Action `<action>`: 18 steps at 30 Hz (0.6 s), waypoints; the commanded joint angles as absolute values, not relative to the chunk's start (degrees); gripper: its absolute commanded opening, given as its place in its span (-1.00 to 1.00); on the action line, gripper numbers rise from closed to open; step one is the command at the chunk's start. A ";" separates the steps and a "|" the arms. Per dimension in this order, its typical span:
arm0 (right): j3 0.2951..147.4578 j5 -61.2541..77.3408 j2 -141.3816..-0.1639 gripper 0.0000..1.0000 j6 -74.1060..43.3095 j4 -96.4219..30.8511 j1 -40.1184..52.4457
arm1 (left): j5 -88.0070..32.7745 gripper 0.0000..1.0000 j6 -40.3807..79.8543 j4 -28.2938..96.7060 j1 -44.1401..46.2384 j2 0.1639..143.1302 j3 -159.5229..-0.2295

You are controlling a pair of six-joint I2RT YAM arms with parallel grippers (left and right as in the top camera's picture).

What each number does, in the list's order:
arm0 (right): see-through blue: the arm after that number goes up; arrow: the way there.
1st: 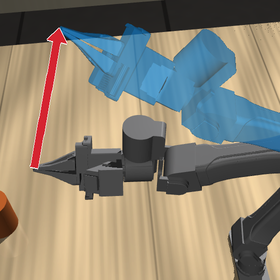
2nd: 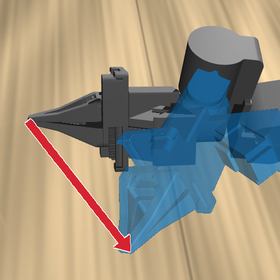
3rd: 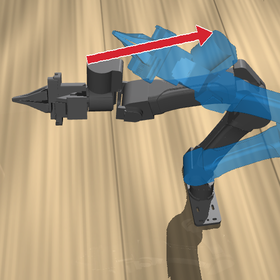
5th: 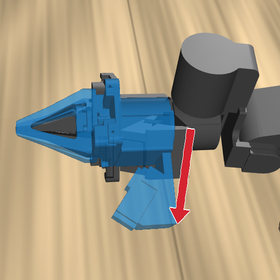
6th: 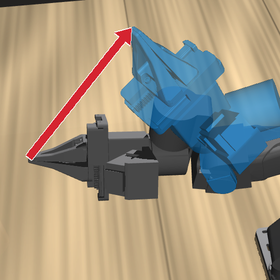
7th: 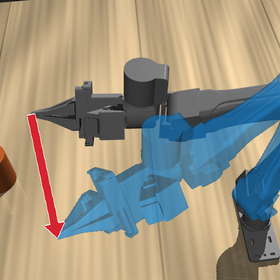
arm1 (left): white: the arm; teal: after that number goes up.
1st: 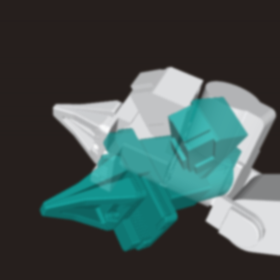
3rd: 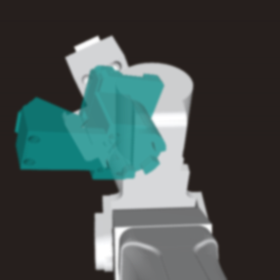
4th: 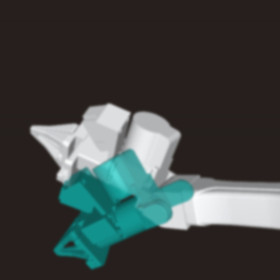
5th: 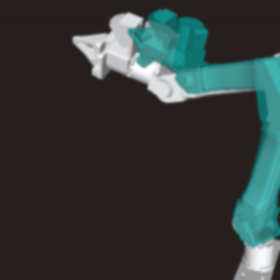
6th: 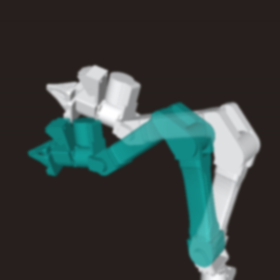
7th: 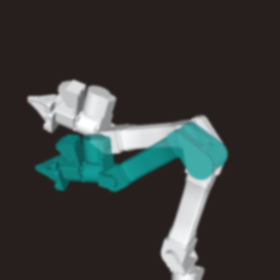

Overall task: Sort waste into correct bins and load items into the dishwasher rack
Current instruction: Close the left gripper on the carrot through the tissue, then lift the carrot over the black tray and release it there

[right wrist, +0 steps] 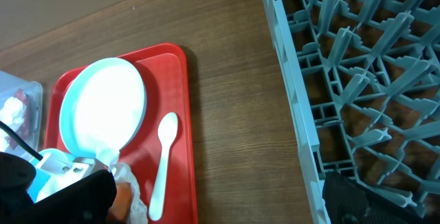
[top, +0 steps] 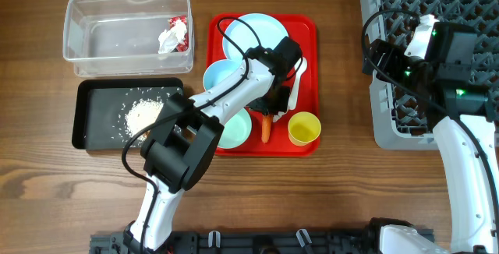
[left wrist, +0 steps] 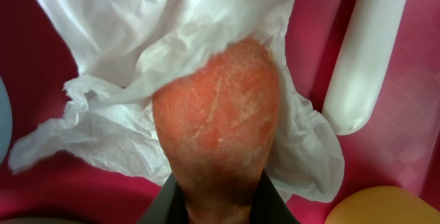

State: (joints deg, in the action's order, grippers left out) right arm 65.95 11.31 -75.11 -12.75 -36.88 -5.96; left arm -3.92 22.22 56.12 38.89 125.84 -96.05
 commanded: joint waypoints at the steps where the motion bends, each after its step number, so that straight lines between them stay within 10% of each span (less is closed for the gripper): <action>1: 67.11 10.35 -75.57 1.00 -12.16 -36.93 -6.07 | -3.11 -0.82 22.33 56.38 38.65 126.43 -95.94; 18: 67.11 10.35 -75.57 0.99 -12.16 -36.51 -6.07 | -3.09 -0.92 19.70 71.70 35.97 124.46 -115.09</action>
